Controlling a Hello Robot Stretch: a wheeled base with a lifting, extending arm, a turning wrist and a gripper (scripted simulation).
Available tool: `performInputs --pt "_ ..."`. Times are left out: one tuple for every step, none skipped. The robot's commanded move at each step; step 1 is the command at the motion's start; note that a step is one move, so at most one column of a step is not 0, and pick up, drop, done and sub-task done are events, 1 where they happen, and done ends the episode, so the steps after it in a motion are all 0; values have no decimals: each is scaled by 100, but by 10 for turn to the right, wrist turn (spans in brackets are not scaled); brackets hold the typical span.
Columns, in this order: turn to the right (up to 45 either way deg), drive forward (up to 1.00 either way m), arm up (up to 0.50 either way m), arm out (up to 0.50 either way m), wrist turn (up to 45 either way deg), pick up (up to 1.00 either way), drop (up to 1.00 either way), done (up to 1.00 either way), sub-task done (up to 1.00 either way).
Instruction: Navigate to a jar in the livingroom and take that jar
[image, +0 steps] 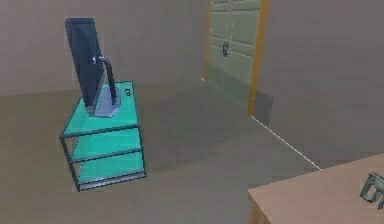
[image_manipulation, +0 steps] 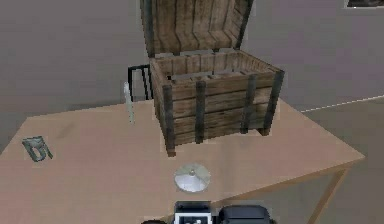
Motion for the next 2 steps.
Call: performInputs --pt "0 0 0 20 0 0 0 0 0" --pt "0 0 0 0 450 0 0 0 0"
